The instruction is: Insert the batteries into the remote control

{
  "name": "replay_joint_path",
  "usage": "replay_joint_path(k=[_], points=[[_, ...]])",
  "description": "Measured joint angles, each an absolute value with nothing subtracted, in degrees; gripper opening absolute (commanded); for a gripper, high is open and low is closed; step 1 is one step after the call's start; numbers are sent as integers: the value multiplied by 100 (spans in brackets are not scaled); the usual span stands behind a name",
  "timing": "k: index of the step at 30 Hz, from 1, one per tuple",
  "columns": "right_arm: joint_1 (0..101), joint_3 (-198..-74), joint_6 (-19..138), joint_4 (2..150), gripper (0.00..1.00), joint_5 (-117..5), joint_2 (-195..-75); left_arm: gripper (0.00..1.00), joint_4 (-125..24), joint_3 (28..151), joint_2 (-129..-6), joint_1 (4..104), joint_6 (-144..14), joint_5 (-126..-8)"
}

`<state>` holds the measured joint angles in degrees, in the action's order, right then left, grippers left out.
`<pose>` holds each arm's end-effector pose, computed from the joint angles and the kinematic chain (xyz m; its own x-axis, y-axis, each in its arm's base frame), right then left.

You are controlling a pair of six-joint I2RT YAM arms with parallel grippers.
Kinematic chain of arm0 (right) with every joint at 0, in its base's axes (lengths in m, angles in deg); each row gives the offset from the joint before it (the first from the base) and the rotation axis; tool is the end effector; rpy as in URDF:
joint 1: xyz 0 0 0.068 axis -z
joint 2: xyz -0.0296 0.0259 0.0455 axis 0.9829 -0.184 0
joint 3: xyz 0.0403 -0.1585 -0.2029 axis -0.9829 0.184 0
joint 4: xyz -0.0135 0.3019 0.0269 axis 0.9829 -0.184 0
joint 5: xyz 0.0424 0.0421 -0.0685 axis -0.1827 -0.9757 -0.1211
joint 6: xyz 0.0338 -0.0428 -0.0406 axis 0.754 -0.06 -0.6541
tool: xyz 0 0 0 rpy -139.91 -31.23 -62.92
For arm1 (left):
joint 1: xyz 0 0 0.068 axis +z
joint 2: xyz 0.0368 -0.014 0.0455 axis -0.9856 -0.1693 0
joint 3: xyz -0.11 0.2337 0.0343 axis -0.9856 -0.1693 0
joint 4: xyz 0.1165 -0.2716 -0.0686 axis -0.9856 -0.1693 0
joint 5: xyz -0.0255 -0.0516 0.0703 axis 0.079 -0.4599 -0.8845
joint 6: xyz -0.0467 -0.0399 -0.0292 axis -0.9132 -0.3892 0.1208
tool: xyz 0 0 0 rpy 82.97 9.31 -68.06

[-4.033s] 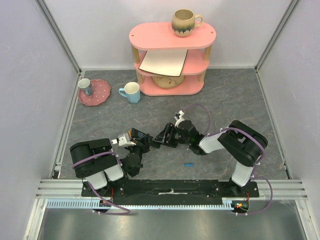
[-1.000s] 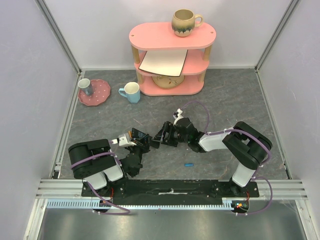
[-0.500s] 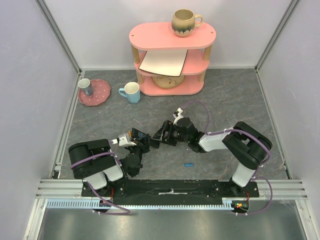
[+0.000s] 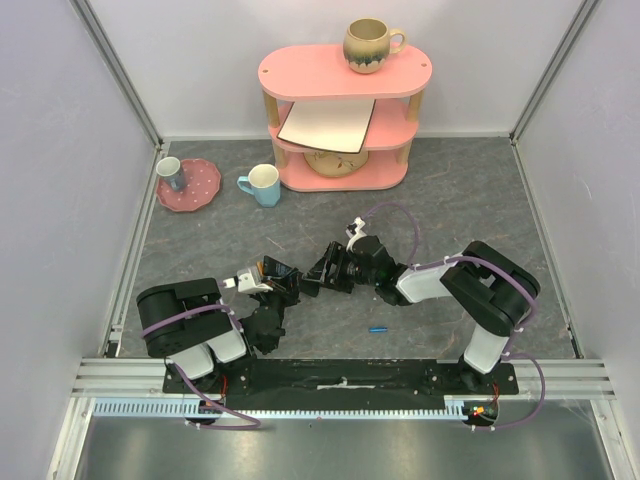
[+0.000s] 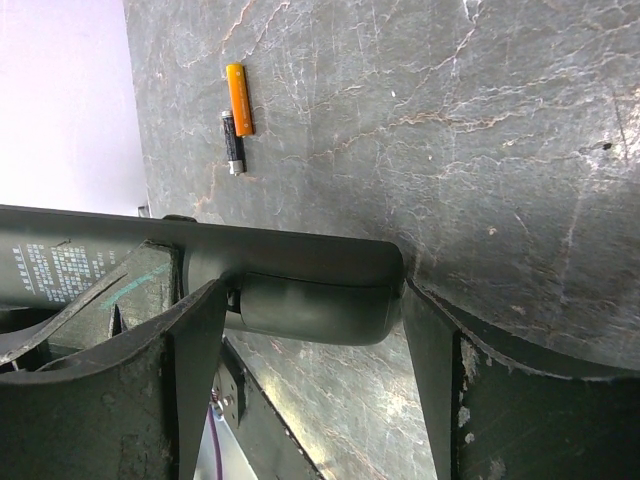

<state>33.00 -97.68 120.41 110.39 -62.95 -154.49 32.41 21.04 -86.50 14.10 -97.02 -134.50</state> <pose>0.2391 0.2703 0.0666 -0.9143 0.3428 -0.2157 -0.0048 0.5233 0.8521 0.1229 -0.1614 0.0648 -0.1074 -0.6196 -0.7775 0.0599 0.7766 -0.6271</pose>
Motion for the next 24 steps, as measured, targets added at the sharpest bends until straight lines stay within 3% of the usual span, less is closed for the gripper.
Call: replay_joint_path(k=[24], points=[[3335,-9770,12021,11101,69,-6383,-15505,2,3241,2104,-8650,1410,-9702,-13474]])
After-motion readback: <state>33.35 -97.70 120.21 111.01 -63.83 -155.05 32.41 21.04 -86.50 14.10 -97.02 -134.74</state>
